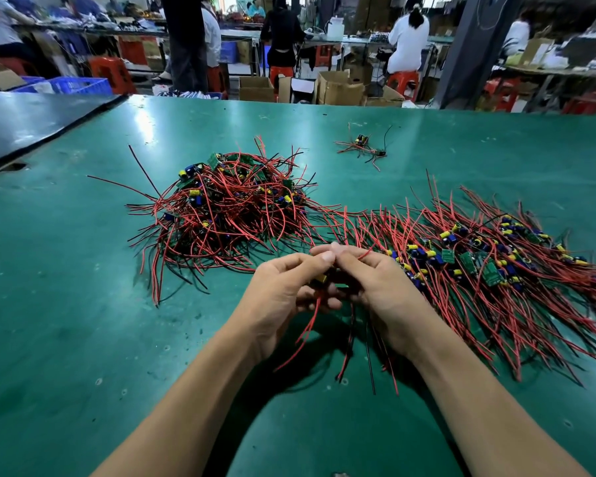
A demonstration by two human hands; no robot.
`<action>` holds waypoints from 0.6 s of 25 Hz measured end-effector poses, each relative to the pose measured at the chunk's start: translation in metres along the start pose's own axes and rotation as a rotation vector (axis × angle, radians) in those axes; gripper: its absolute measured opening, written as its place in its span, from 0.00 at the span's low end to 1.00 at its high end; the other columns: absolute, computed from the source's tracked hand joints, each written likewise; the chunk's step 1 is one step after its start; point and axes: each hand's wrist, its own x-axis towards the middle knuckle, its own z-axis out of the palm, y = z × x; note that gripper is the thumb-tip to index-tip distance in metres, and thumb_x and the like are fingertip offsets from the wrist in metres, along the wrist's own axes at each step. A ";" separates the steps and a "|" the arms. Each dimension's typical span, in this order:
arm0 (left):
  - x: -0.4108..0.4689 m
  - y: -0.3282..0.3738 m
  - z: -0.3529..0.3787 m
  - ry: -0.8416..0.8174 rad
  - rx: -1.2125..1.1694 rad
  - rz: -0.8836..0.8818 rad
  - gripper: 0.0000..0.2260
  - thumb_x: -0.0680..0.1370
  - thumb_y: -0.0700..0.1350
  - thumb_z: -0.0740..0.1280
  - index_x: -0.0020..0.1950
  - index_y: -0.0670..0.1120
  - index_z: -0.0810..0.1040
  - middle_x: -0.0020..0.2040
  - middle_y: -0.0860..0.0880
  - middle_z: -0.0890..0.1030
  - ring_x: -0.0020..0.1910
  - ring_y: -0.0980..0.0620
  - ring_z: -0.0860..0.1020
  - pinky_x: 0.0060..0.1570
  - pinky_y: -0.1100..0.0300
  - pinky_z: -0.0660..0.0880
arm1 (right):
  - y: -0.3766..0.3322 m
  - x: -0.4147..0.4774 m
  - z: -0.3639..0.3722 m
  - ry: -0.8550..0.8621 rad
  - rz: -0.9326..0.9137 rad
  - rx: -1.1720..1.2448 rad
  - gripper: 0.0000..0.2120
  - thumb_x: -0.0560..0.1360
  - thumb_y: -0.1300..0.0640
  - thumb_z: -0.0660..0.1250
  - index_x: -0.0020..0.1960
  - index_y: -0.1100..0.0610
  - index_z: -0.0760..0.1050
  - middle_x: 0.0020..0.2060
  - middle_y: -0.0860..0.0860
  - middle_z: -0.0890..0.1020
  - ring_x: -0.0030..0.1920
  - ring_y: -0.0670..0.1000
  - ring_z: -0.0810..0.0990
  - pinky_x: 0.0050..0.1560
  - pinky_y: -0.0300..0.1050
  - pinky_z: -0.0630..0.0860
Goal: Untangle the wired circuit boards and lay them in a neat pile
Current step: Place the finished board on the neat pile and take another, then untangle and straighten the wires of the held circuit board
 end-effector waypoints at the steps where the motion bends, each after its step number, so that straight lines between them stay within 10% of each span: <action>1: -0.001 -0.001 0.000 -0.013 0.014 -0.018 0.11 0.69 0.50 0.73 0.44 0.43 0.82 0.35 0.43 0.82 0.30 0.48 0.81 0.35 0.59 0.78 | 0.000 0.000 -0.002 0.000 0.010 0.011 0.15 0.73 0.47 0.70 0.50 0.56 0.86 0.36 0.53 0.84 0.30 0.47 0.80 0.28 0.39 0.78; 15: -0.004 -0.007 0.006 -0.198 0.001 -0.205 0.05 0.73 0.44 0.70 0.44 0.45 0.85 0.45 0.40 0.85 0.38 0.45 0.84 0.38 0.56 0.82 | 0.000 0.001 -0.004 0.062 0.041 0.005 0.20 0.83 0.46 0.61 0.42 0.57 0.82 0.29 0.51 0.81 0.23 0.45 0.75 0.22 0.34 0.69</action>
